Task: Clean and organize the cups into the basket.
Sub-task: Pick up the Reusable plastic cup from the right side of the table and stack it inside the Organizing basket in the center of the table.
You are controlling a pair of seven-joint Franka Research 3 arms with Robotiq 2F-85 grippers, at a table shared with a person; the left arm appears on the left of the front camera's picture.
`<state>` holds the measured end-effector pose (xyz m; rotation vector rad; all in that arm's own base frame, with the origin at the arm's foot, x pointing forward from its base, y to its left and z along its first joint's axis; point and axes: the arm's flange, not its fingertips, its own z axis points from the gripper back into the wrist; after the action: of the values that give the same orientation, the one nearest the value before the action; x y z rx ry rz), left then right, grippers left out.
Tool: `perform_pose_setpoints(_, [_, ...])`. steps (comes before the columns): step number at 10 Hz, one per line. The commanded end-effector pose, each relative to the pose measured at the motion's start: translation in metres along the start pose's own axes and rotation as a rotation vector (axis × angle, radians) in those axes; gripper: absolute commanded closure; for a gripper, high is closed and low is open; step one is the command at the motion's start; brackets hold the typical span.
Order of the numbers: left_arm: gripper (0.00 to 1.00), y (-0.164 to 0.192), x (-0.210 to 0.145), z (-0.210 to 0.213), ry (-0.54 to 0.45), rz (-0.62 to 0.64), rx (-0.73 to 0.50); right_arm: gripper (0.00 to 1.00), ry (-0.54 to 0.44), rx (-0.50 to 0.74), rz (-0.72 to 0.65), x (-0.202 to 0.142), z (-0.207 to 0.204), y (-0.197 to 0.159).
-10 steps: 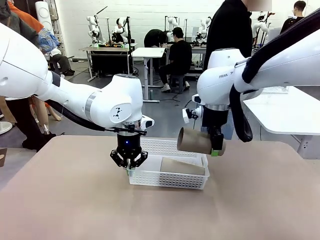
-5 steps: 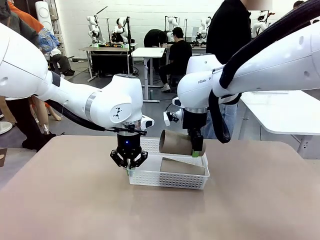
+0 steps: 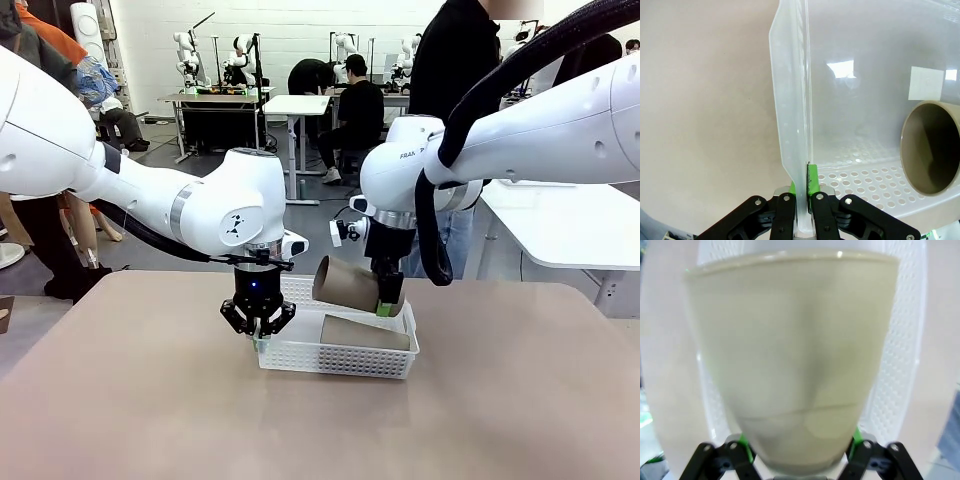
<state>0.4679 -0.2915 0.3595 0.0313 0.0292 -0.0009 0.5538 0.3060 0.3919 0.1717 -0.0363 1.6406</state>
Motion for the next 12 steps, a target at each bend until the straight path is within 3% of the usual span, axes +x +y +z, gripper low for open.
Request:
perform_pose_setpoints(1, [1.0, 0.002, 0.0, 0.0, -0.001, -0.007, 0.001, 0.22, -0.056, 0.051, 0.024, -0.011, -0.007, 0.003])
perform_pose_setpoints(3, [1.0, 0.002, 0.0, 0.0, -0.001, -0.007, 0.001, 0.22, -0.111, 0.095, 0.032, -0.016, -0.019, 0.0])
perform_pose_setpoints(12, [1.0, 0.002, 0.0, 0.0, -0.001, -0.007, 0.001, 0.22, -0.174, 0.111, 0.051, -0.036, -0.04, -0.013])
